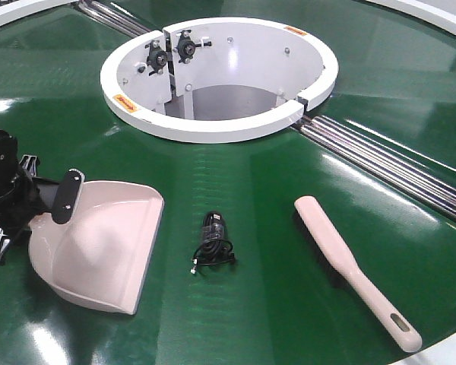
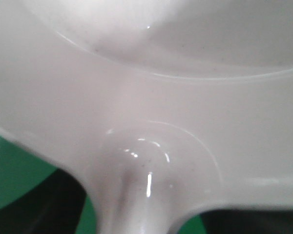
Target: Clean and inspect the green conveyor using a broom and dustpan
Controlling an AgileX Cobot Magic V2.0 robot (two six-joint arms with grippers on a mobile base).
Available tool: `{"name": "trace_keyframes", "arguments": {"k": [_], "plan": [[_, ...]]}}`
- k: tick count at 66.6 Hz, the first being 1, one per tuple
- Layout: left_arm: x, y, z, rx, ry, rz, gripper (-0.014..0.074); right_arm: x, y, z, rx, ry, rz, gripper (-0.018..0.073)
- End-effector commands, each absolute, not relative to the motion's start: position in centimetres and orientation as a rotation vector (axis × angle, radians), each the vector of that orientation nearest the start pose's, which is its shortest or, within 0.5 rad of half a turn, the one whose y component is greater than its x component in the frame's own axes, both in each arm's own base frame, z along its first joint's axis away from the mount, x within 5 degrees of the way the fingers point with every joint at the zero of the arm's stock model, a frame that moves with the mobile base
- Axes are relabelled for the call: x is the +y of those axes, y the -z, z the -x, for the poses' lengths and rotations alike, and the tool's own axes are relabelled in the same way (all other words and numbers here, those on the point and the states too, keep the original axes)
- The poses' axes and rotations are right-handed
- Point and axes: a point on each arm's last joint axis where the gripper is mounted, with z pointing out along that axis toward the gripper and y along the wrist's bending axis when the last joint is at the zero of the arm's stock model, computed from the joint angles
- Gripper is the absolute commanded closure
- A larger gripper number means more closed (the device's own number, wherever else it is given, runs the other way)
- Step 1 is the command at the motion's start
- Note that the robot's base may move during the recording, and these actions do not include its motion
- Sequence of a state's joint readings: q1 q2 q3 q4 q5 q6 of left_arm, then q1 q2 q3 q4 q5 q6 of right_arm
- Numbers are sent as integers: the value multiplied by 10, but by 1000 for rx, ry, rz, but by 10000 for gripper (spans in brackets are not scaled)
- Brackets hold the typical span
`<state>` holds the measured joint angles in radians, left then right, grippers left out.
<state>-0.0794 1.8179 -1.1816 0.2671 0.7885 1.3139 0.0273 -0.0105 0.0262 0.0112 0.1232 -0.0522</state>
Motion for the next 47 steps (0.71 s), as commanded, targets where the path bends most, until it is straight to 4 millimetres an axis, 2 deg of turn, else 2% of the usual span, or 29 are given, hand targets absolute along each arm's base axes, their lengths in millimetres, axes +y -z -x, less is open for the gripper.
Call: {"name": "trace_keyframes", "arguments": {"k": [1,13,18,28,47], "plan": [[-14,-212,-360,2085,-551,-2074,305,1,-197,-56,1545,14,48,569],[-11,-216,-357,2084,-591,-2119,533,1,-197,-56,1545,14,48,569],[-11,-221,-355,2085,-597,-2112,600,1,-197,-56,1545,14,48,569],[-10,-233,-351,2070,-622,-2085,603,1,-197,-56,1545,14,48,569],[-31,-239,-345,2040,-605,-2109,603,1,-197,-56,1545,14,48,569]]}}
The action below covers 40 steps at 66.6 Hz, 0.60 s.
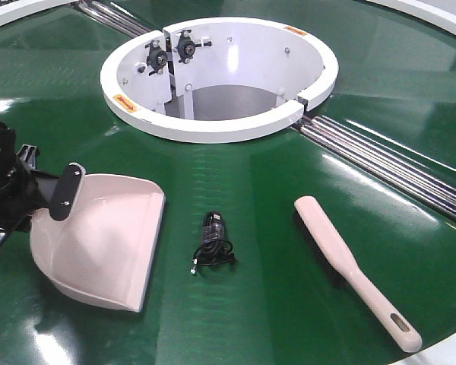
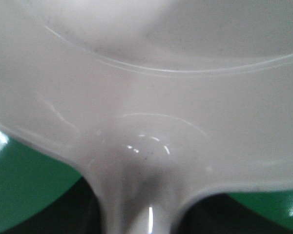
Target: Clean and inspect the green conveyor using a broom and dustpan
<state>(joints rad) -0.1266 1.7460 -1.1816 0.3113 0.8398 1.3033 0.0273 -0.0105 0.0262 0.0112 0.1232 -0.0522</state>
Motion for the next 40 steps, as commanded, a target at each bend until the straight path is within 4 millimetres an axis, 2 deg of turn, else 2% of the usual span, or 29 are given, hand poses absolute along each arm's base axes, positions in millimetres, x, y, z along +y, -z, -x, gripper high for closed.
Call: {"name": "trace_keyframes", "arguments": {"k": [1,10,23,40], "plan": [[-32,-239,-345,-2234,663,2318,603,1,-197,-56,1545,14,48,569],[-40,-238,-344,-2218,658,2341,603,1,-197,-56,1545,14,48,569],[-40,-234,-346,-2343,648,2234,603,1,-197,-56,1545,14,48,569],[-40,-215,-345,-2217,590,2183,603,1,-197,-56,1545,14,48,569]]}}
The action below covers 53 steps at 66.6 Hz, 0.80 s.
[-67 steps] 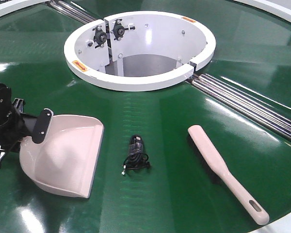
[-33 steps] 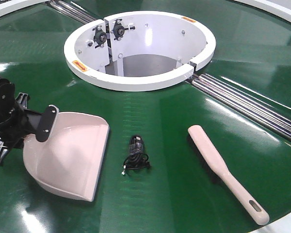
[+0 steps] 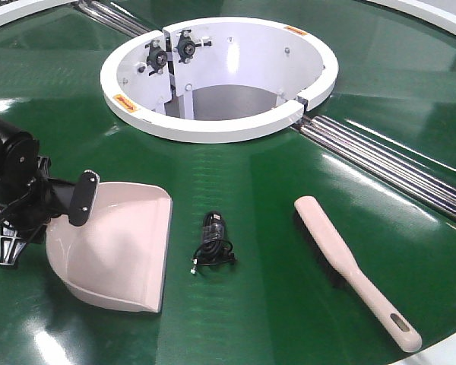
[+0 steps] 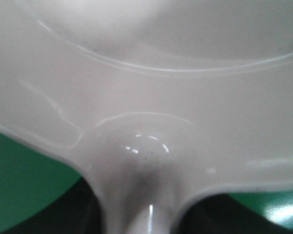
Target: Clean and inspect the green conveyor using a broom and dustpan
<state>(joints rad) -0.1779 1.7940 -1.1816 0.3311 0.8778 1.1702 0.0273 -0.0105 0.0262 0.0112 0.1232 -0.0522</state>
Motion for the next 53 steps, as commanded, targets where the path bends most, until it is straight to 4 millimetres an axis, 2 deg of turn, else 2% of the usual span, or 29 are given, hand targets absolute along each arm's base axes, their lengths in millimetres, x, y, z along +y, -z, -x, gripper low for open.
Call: {"name": "trace_keyframes", "arguments": {"k": [1,53], "plan": [[-40,-215,-345,2185,-582,-2149,603,1,-197,-56,1545,14,48,569],[-41,-215,-348,2190,-610,-2094,603,1,-197,-56,1545,14,48,569]]}}
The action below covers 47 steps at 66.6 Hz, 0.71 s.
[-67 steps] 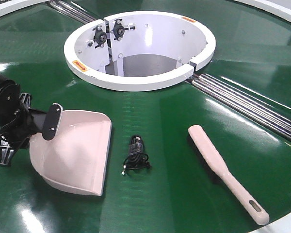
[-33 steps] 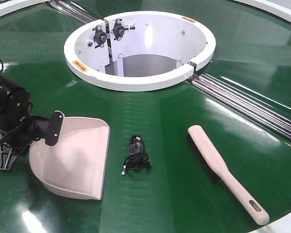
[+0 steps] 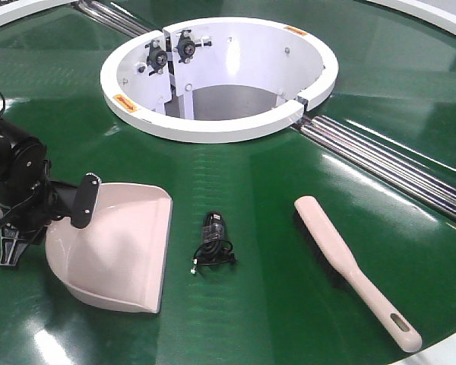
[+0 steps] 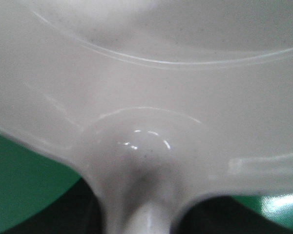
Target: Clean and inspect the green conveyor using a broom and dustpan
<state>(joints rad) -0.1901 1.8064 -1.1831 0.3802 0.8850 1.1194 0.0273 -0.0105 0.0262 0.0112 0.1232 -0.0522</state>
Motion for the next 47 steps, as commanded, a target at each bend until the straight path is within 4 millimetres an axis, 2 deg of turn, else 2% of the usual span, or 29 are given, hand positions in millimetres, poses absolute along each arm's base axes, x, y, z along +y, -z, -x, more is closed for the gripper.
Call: {"name": "trace_keyframes", "arguments": {"k": [1,47], "plan": [[-41,-215,-348,2190,-610,-2094,603,1,-197,-56,1545,14,48,569],[-41,-215,-348,2190,-610,-2094,603,1,-197,-56,1545,15,49,569]]}}
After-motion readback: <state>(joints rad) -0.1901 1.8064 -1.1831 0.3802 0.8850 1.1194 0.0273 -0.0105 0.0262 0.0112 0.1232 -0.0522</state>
